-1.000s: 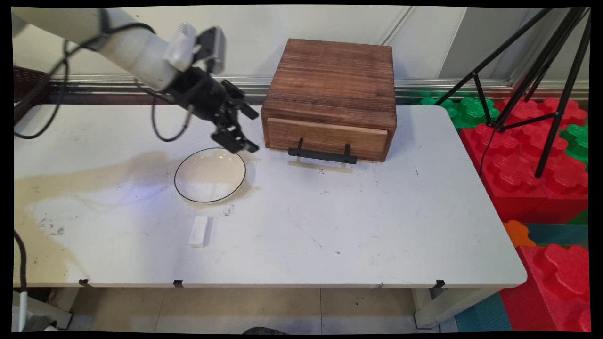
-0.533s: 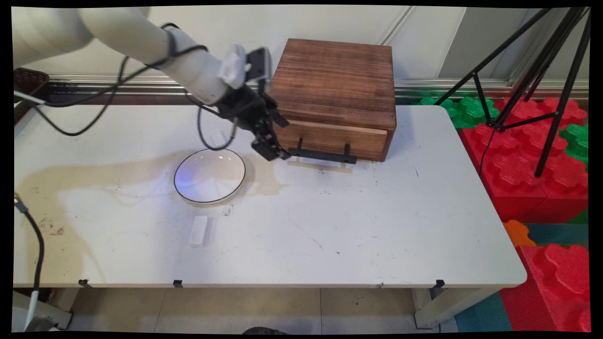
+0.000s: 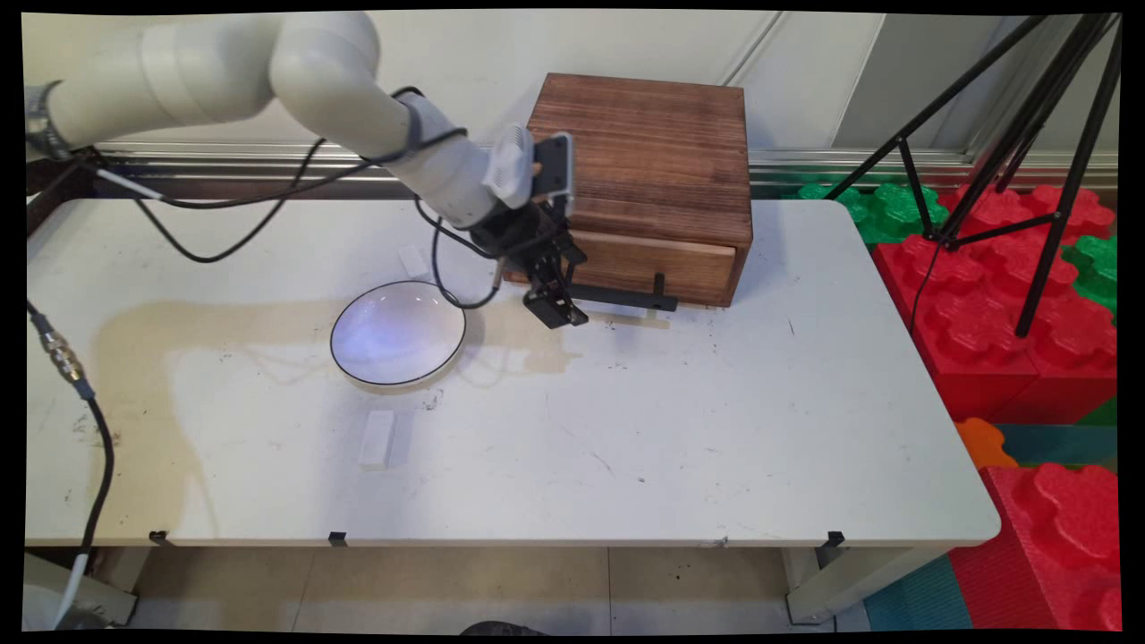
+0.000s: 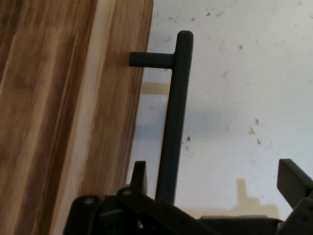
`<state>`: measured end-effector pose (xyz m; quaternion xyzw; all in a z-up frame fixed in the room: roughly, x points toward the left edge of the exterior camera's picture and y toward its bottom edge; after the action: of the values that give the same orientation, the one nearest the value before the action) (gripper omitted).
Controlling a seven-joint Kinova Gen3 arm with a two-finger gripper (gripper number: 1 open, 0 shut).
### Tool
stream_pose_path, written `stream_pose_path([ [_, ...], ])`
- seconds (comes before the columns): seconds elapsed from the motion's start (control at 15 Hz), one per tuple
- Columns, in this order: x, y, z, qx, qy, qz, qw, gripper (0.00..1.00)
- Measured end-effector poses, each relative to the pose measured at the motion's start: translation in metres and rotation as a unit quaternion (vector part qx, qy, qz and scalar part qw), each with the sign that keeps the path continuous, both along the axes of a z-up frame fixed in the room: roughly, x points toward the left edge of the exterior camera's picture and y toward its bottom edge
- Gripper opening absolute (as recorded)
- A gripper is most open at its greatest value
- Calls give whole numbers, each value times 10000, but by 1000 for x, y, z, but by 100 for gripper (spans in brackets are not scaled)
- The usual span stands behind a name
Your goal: Open the drawer
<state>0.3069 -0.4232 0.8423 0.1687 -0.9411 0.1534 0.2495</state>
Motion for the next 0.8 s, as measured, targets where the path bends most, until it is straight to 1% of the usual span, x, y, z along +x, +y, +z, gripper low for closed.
stream_pose_path([
  [0.4, -18, -13, -19, -32, -214, -175, 9996, 100],
  [0.8, -33, -21, -35, -48, -401, -336, 9986, 100],
])
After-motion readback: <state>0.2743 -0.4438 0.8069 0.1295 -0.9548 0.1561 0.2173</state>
